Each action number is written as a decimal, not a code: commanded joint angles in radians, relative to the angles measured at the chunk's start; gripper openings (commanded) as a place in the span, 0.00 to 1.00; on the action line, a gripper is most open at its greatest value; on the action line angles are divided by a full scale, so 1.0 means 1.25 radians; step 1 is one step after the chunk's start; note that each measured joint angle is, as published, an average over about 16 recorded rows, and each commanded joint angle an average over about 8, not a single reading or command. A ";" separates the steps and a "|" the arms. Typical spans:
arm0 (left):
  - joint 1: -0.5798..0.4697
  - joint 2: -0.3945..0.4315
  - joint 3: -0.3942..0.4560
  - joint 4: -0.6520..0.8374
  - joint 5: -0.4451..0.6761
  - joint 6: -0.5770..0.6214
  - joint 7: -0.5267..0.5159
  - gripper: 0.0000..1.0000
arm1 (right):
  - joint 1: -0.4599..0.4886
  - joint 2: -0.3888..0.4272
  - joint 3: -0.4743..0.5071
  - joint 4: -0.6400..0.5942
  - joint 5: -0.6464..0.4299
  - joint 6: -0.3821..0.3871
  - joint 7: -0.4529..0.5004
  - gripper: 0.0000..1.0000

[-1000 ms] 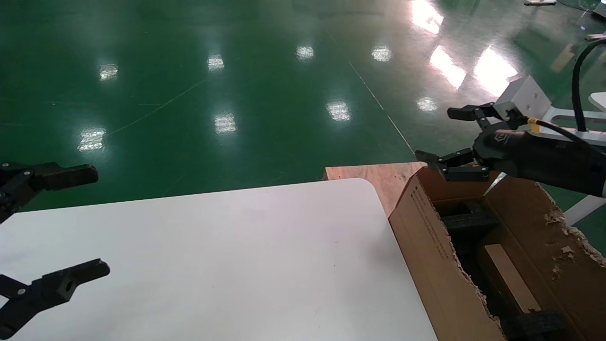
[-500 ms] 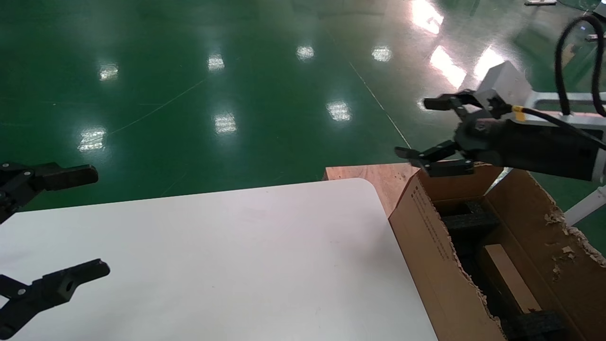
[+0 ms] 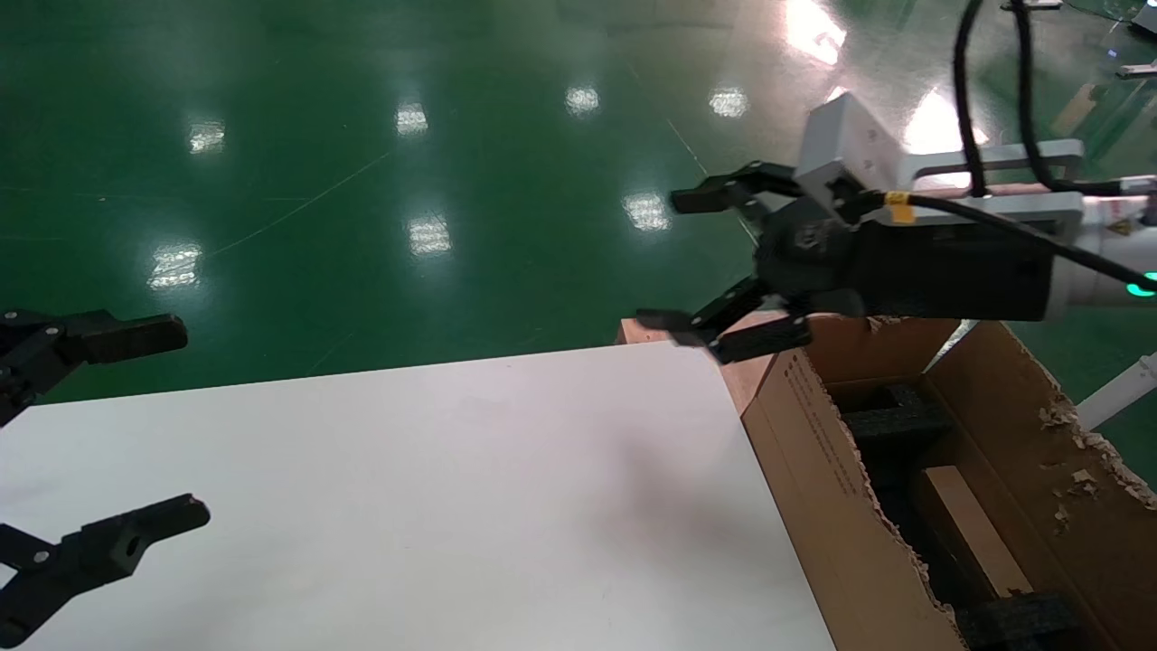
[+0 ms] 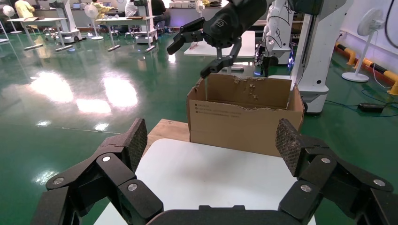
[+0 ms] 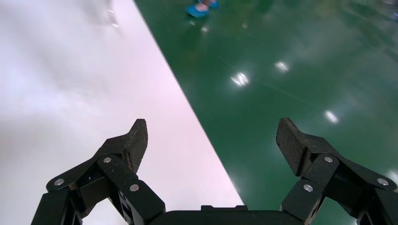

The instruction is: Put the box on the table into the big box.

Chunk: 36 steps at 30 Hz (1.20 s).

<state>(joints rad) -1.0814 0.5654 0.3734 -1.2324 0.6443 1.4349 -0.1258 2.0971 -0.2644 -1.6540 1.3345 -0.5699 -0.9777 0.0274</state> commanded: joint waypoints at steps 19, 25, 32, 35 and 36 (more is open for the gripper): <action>0.000 0.000 0.000 0.000 0.000 0.000 0.000 1.00 | -0.453 -0.154 0.609 -0.022 -0.071 -0.229 0.071 1.00; 0.000 0.000 0.000 0.000 0.000 0.000 0.000 1.00 | -0.589 -0.200 0.791 -0.029 -0.093 -0.298 0.092 1.00; 0.000 0.000 0.000 0.000 0.000 0.000 0.000 1.00 | -0.746 -0.253 1.002 -0.037 -0.117 -0.378 0.117 1.00; 0.000 0.000 0.000 0.000 0.000 0.000 0.000 1.00 | -0.784 -0.266 1.053 -0.039 -0.123 -0.397 0.123 1.00; 0.000 0.000 0.000 0.000 0.000 0.000 0.000 1.00 | -0.794 -0.269 1.067 -0.039 -0.125 -0.402 0.124 1.00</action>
